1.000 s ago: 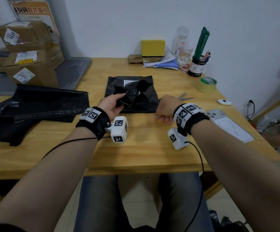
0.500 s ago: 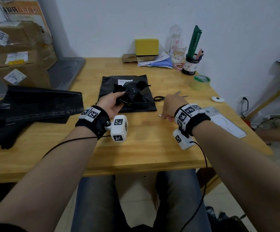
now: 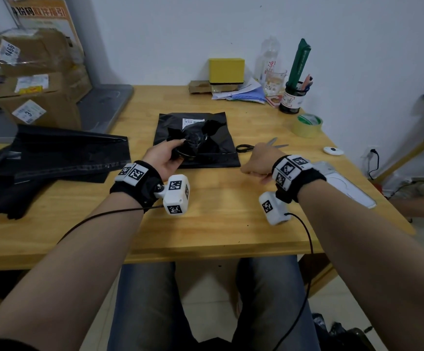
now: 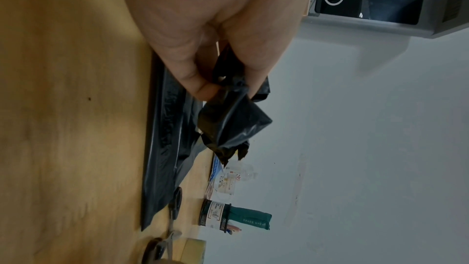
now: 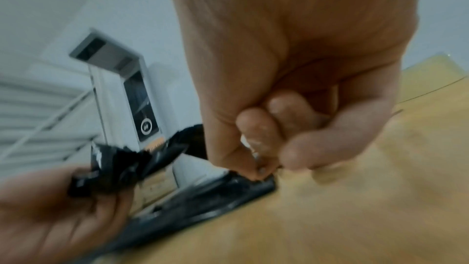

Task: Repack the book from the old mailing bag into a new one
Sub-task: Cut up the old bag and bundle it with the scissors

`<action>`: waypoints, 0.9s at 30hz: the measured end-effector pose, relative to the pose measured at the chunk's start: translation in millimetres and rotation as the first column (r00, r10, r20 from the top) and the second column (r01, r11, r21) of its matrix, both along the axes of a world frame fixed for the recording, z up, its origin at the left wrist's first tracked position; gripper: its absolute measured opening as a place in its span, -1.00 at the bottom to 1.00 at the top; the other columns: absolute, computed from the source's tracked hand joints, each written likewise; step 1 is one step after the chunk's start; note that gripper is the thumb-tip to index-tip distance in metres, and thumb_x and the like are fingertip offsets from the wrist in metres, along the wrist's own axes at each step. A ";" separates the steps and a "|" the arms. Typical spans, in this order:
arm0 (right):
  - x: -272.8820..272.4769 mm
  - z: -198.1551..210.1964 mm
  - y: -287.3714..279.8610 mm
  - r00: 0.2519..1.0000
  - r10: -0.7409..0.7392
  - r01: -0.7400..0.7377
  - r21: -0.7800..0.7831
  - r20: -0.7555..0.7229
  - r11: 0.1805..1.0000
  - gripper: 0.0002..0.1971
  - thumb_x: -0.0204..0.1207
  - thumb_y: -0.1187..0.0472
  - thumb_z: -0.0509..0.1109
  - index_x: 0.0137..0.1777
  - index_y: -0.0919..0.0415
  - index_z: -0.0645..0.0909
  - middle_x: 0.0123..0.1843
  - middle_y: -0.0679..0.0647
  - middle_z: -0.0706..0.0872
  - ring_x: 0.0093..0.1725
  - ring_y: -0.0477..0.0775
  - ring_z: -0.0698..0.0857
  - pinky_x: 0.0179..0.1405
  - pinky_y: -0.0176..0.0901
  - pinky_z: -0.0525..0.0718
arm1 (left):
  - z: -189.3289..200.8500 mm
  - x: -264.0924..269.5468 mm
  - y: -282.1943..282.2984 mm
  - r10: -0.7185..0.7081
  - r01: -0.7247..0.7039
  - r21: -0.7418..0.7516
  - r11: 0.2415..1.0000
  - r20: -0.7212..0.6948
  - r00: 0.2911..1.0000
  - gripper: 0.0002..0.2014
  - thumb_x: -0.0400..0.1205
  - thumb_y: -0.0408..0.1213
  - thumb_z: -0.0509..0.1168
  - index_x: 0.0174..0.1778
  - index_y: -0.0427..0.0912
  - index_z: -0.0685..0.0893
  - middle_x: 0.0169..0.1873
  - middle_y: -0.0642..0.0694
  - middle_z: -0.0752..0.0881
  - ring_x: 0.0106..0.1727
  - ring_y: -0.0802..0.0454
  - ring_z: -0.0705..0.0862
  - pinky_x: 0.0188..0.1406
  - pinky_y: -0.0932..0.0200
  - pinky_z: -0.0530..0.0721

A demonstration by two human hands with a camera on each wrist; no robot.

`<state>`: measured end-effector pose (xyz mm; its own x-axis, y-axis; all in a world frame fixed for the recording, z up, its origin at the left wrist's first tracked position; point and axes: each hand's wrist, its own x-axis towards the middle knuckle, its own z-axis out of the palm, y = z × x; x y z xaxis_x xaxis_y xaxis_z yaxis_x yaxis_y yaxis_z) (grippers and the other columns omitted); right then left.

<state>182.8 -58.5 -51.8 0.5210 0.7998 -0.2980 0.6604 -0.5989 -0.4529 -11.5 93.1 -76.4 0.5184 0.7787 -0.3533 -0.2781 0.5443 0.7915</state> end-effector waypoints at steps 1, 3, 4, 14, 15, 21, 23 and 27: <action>-0.3 4.9 0.7 0.996 -0.033 0.039 0.081 -0.080 0.996 -0.67 0.51 0.24 0.52 -0.40 0.23 0.48 -0.49 0.21 0.53 -0.54 0.14 0.49 -0.48 -0.12 0.64 | -0.8 -1.5 0.6 0.006 -0.006 0.002 1.000 -0.006 1.000 -0.82 0.66 -0.42 0.36 0.16 -0.34 0.68 -0.02 -0.21 0.78 -0.04 -0.02 0.78 0.02 0.21 0.79; -5.2 19.2 5.9 0.977 -0.050 0.101 0.244 -0.207 0.964 -0.61 0.50 0.26 0.53 -0.45 0.19 0.41 -0.52 0.19 0.44 -0.58 0.09 0.34 -0.56 -0.15 0.44 | -2.1 -3.2 0.6 0.023 -0.023 0.010 1.000 -0.025 0.999 -0.84 0.64 -0.43 0.38 0.12 -0.35 0.70 0.01 -0.23 0.78 0.01 -0.05 0.77 0.12 0.17 0.76; -9.9 27.8 9.7 0.967 -0.035 0.115 0.314 -0.251 0.942 -0.60 0.48 0.27 0.53 -0.48 0.18 0.40 -0.55 0.17 0.41 -0.59 0.07 0.31 -0.56 -0.16 0.37 | -2.4 -3.0 -0.8 0.028 -0.027 0.024 0.999 -0.039 0.999 -0.84 0.63 -0.44 0.40 0.11 -0.35 0.71 0.01 -0.23 0.78 0.04 -0.06 0.77 0.10 0.16 0.76; -63.9 52.0 63.3 0.987 0.062 0.001 0.388 -0.149 0.922 -0.83 0.56 0.25 0.47 -0.23 0.32 0.69 -0.54 0.12 0.56 -0.60 0.06 0.56 -0.47 -0.11 0.78 | 17.1 1.9 -21.7 -0.095 0.091 0.137 0.986 0.021 0.995 -0.69 0.64 -0.49 0.33 0.30 -0.45 0.64 0.14 -0.32 0.74 0.05 -0.09 0.76 -0.16 0.19 0.77; -65.6 50.8 66.2 0.988 0.066 -0.009 0.378 -0.136 0.926 -0.81 0.57 0.26 0.47 -0.21 0.38 0.72 -0.54 0.14 0.58 -0.58 0.11 0.62 -0.42 -0.02 0.84 | 19.0 -0.9 -20.0 -0.111 0.106 0.114 0.988 0.043 0.993 -0.74 0.65 -0.46 0.30 0.25 -0.43 0.65 0.10 -0.28 0.75 0.01 -0.06 0.75 -0.17 0.21 0.76; -75.8 47.5 76.0 0.979 0.202 -0.196 0.261 0.002 0.945 -0.81 0.68 0.29 0.38 0.00 0.41 0.78 -0.46 0.24 0.69 -0.51 0.16 0.69 -0.30 0.22 0.88 | 11.2 -12.3 -6.7 -0.140 0.135 0.090 0.987 0.052 0.989 -0.78 0.66 -0.44 0.27 0.21 -0.35 0.65 0.16 -0.28 0.70 0.11 -0.12 0.68 0.20 0.12 0.67; -78.6 48.5 78.0 0.964 0.263 -0.264 0.234 0.035 0.936 -0.81 0.70 0.27 0.35 0.00 0.33 0.79 -0.42 0.24 0.71 -0.46 0.18 0.71 -0.25 0.23 0.88 | 5.2 -14.7 -1.0 -0.140 0.138 0.110 0.984 0.014 0.990 -0.71 0.66 -0.42 0.34 0.29 -0.39 0.66 0.22 -0.30 0.75 0.17 -0.13 0.75 0.20 0.10 0.72; -82.5 47.6 77.8 0.925 0.379 -0.371 0.217 0.007 0.903 -0.79 0.72 0.19 0.35 0.19 0.08 0.82 -0.27 0.17 0.79 -0.43 0.10 0.65 -0.27 0.14 0.89 | 1.0 -24.7 7.8 -0.110 0.116 0.100 0.988 -0.062 0.992 -0.46 0.52 -0.32 0.51 0.41 -0.44 0.61 0.34 -0.36 0.68 0.32 -0.19 0.71 0.34 0.02 0.67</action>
<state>100.3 19.3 -4.2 0.1625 0.9802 -0.1135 0.7991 -0.1982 -0.5676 -36.1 101.0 -75.4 0.5870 0.7500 -0.3049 -0.1728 0.4840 0.8578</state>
